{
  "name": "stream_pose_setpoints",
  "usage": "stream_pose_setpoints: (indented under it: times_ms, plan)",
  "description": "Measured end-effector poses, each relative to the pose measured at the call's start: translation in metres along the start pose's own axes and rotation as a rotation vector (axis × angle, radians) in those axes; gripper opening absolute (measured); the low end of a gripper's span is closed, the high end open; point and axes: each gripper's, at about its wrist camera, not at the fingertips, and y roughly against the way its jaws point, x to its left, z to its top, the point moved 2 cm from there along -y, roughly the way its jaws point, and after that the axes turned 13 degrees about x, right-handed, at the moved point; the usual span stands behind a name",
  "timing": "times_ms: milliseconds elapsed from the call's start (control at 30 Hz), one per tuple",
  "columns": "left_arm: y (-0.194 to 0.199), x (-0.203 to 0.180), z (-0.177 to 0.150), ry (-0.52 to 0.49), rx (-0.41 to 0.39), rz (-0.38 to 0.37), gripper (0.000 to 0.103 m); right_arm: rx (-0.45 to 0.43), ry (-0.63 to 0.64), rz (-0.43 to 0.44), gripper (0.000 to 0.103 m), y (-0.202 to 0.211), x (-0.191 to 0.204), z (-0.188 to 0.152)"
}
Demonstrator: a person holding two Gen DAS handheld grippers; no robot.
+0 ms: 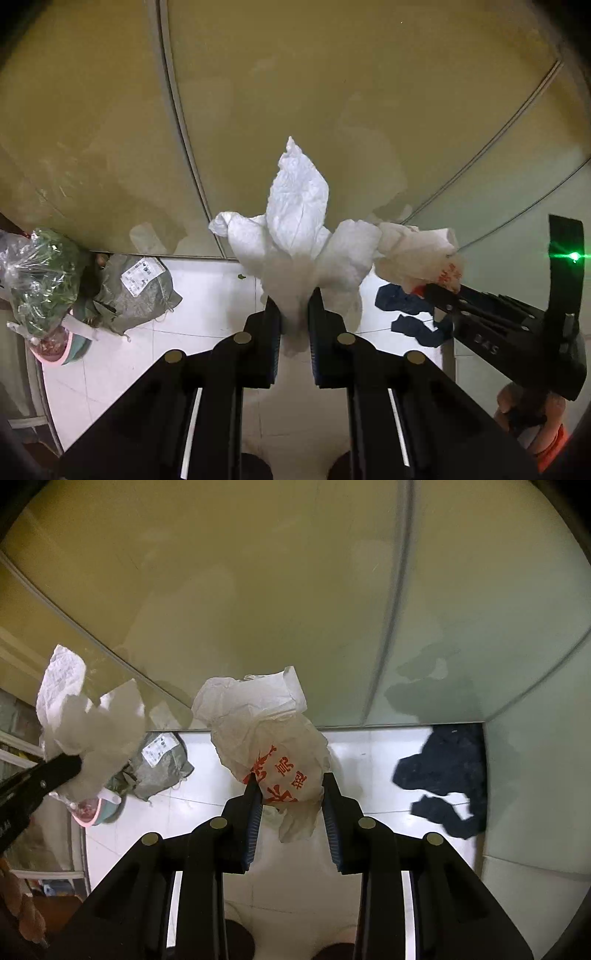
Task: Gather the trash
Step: 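Open both tools to drop the bag and tissues into the bin, then raise both tools back toward the counter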
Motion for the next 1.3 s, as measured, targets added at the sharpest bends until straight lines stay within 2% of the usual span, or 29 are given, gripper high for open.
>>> stream_pose_setpoints:
  times_ms: [100, 300, 433, 533, 567, 600, 767, 900, 1033, 1133, 1300]
  plan:
    - [-0.018, 0.0, 0.003, -0.012, 0.009, 0.0, 0.012, 0.021, 0.013, 0.009, 0.034, -0.017, 0.001, 0.005]
    - [-0.038, -0.011, 0.01, -0.05, 0.03, -0.013, 0.012, 0.028, 0.016, 0.04, 0.061, -0.025, 0.003, 0.012]
    - [-0.046, -0.027, 0.016, -0.078, 0.05, -0.034, 0.014, 0.003, -0.01, 0.027, 0.061, -0.009, -0.003, 0.012]
    - [-0.05, -0.041, 0.019, -0.102, 0.075, -0.064, 0.027, -0.019, -0.027, 0.004, 0.061, 0.003, -0.005, 0.012]
    - [-0.053, -0.044, 0.02, -0.106, 0.09, -0.07, 0.039, -0.029, -0.034, -0.004, 0.061, 0.01, -0.007, 0.011]
    - [-0.054, -0.048, 0.021, -0.106, 0.103, -0.071, 0.048, -0.035, -0.039, -0.009, 0.061, 0.015, -0.008, 0.01]
    - [-0.05, -0.055, 0.021, -0.107, 0.13, -0.058, 0.049, -0.062, -0.057, -0.009, 0.061, 0.041, -0.014, 0.011]
    - [-0.025, -0.058, 0.02, -0.107, 0.128, -0.052, 0.049, -0.075, -0.057, -0.017, 0.061, 0.059, -0.015, 0.009]
    - [0.02, -0.059, 0.02, -0.113, 0.101, -0.038, 0.049, -0.089, -0.057, -0.008, 0.061, 0.088, -0.01, 0.007]
    - [0.07, -0.062, 0.021, -0.109, 0.069, -0.037, 0.049, -0.1, -0.052, -0.005, 0.061, 0.114, -0.004, 0.005]
    - [0.151, -0.061, 0.022, -0.101, 0.009, -0.041, 0.049, -0.129, -0.03, -0.009, 0.061, 0.181, 0.024, -0.002]
